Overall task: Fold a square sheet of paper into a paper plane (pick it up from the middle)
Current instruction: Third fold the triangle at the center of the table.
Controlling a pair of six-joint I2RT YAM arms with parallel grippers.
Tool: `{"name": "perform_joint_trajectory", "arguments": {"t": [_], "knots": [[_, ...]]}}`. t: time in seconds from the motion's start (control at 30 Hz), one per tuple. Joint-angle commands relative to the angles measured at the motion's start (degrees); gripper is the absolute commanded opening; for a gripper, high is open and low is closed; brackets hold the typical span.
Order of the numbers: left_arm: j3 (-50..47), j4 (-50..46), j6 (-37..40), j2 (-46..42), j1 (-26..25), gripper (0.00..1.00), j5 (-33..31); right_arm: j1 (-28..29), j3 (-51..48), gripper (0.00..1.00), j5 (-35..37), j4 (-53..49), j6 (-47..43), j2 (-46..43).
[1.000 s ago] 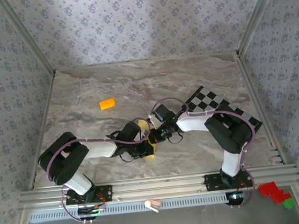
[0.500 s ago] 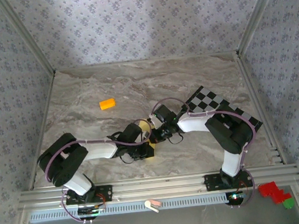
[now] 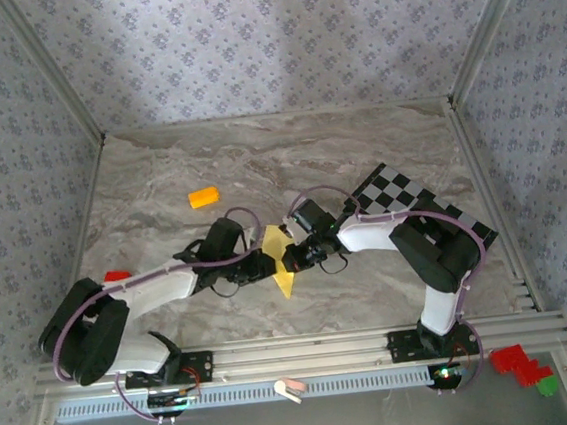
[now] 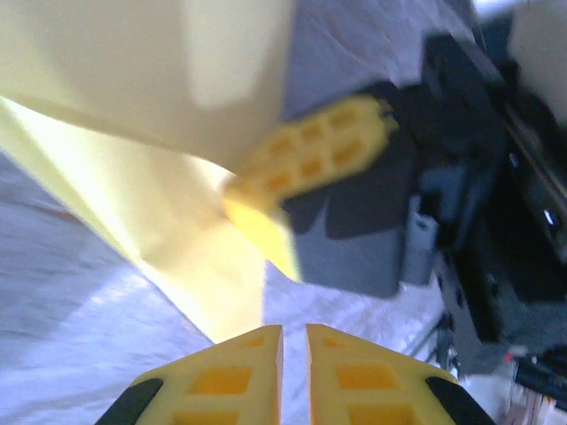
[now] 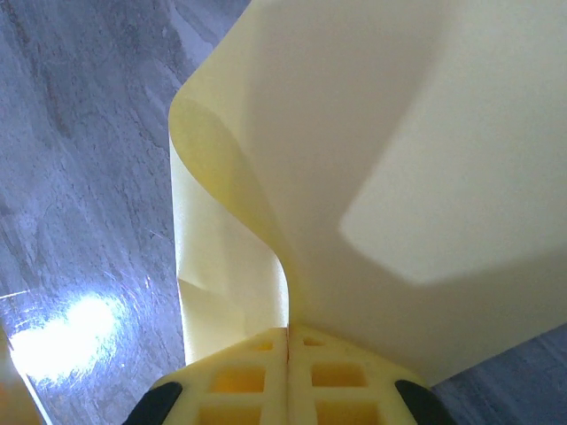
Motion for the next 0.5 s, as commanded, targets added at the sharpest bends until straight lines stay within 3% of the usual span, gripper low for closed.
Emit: {"name": "perform_joint_trajectory", "arguments": {"t": [0.0, 0.47], "knots": [[2.2, -3.9, 3.0, 1.2, 2.8, 0.14, 1.3, 0.4, -2.2, 0.01, 5.3, -6.3, -0.1, 2.9], [7.4, 0.4, 4.1, 11.9, 3.6, 0.14, 3.5, 0.3, -1.8, 0.01, 5.3, -6.3, -0.1, 3.6]]}}
